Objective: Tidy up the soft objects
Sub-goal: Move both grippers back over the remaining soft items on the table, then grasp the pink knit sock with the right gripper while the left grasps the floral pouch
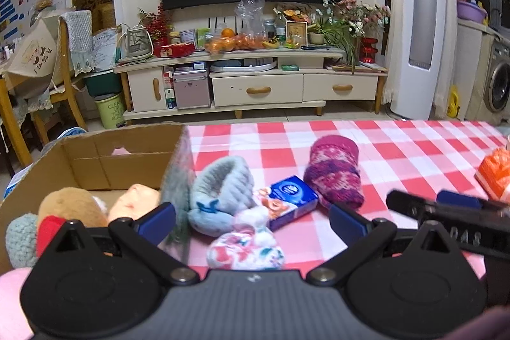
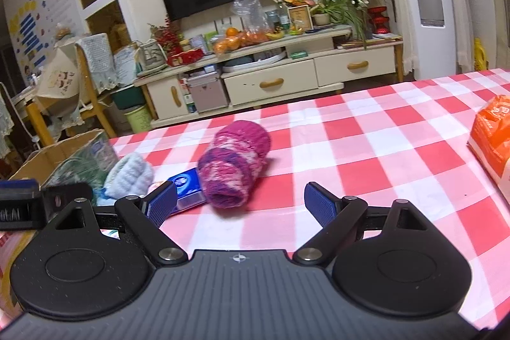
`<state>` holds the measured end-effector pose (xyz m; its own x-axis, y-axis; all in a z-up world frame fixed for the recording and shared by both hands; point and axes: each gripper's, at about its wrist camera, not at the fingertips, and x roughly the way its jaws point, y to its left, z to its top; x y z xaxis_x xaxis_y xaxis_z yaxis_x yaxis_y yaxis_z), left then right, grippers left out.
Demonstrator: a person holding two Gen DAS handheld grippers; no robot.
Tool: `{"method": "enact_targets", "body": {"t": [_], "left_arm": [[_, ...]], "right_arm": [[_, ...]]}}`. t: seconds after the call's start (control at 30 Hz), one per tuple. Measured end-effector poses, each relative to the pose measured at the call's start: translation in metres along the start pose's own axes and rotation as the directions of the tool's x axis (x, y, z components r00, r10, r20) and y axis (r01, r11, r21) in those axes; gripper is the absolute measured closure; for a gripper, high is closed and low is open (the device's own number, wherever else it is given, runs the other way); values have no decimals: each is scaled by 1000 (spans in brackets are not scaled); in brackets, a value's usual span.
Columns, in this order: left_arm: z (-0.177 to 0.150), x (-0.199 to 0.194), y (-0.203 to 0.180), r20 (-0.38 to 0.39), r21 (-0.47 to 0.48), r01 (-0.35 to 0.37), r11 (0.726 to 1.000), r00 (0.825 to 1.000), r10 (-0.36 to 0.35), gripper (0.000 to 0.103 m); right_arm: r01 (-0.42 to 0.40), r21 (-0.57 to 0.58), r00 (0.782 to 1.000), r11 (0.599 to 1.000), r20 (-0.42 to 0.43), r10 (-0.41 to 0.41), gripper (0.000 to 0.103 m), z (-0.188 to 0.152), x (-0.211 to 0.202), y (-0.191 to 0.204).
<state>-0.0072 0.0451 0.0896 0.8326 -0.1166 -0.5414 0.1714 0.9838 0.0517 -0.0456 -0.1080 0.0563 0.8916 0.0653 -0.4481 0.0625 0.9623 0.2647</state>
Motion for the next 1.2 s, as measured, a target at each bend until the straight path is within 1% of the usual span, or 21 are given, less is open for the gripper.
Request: {"method": "enact_targets", "body": {"t": [0.13,0.2,0.3,0.5,0.7,0.77,1.0,1.2], "left_arm": [[-9,4,-14,-14,40,-10,999,1000,10,1],[-14,6,-20,-21,45,-18,999,1000,19,1],[-21,9,-27,-29,34,-35,999,999,36,1],[-33,17,-34,-55,-9,-97,995,994,96,1],[-36,24,-37,-52,-37,-151,988,987,149,1],[-37,27,-38,-51,-44,-157,987,987,155,1],[-39,42,-35,-83,-73,-175,982,982,168,1],[-37,49,-35,-84,-84,-166,982,984,159,1]], "right_arm": [[20,11,1000,1000,-5,-20,0,0,4,-3],[23,22,1000,1000,-9,-22,0,0,6,-5],[22,29,1000,999,-9,-22,0,1,7,-5],[5,50,1000,999,-22,-3,0,4,16,-8],[-21,68,999,997,-47,25,0,5,33,-10],[-38,90,997,995,-56,43,0,6,40,-15],[-91,203,990,975,-87,110,0,6,63,-24],[-118,239,986,964,-84,141,0,8,76,-25]]}}
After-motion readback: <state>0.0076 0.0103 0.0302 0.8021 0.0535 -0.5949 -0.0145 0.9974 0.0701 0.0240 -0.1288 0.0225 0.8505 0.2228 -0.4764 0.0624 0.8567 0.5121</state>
